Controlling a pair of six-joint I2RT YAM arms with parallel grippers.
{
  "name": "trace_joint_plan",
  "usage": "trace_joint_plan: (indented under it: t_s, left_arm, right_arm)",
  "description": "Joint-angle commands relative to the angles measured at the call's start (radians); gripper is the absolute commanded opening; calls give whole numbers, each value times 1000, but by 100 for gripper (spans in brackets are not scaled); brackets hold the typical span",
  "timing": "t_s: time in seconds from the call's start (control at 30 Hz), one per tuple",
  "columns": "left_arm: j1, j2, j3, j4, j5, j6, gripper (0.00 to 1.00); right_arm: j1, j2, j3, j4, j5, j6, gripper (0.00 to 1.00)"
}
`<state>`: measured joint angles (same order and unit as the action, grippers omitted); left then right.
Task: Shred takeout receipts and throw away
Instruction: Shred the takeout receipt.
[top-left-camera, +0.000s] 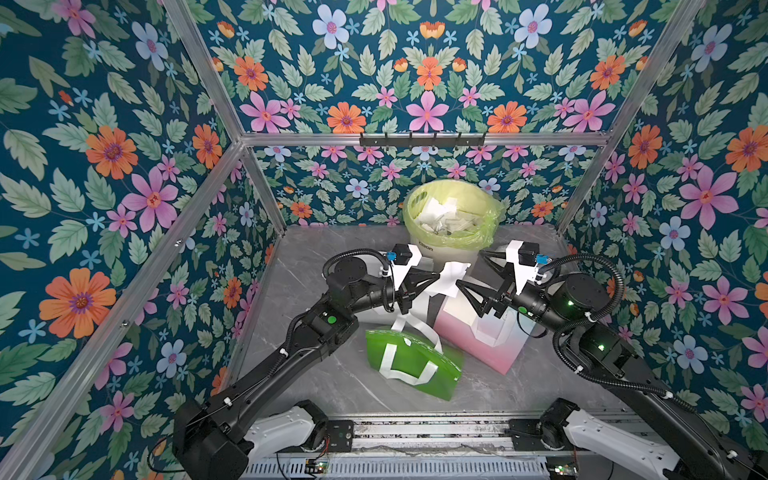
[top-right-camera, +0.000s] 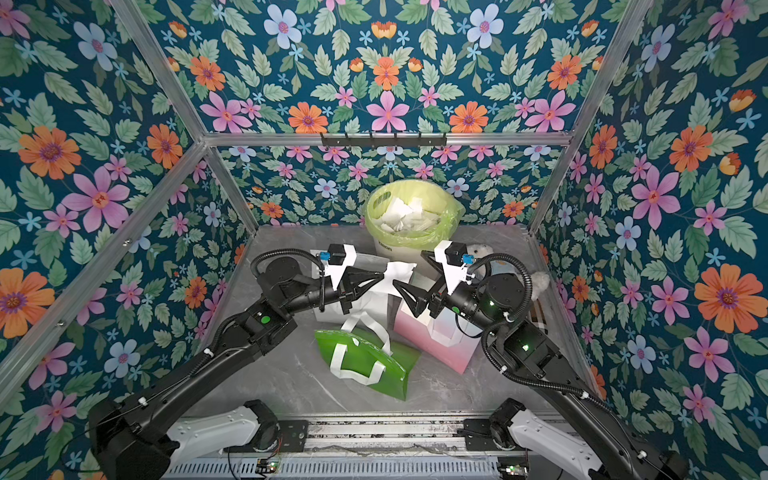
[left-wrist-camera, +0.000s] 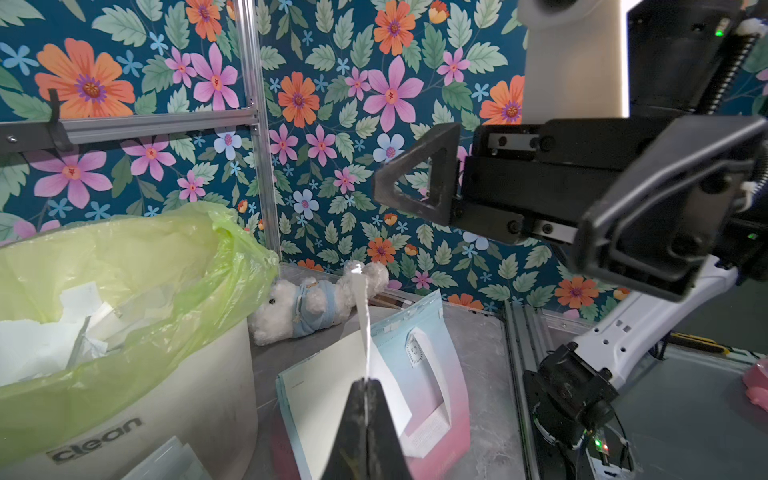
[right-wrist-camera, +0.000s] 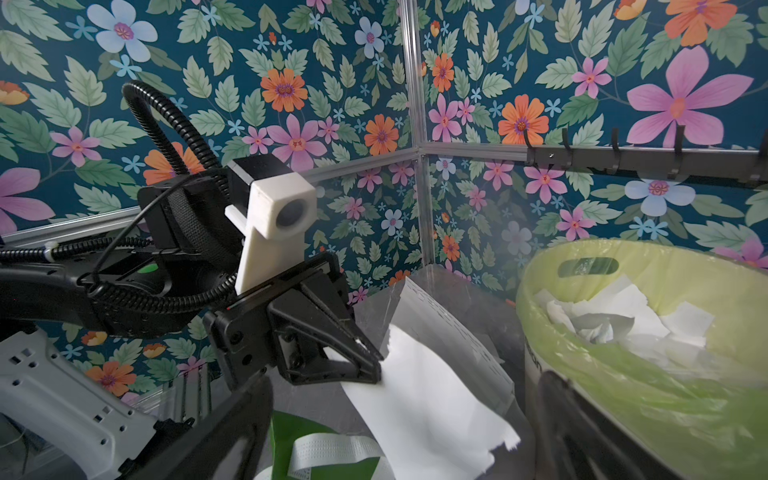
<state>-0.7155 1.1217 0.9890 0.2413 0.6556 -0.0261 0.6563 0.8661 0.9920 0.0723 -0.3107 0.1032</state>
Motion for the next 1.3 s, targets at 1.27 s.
trace_joint_plan:
  t_s: [1.27]
  left_arm:
    - [-44, -29, 8, 55, 74, 55, 0]
  right_arm:
    - [-70, 180, 67, 91, -359, 195, 82]
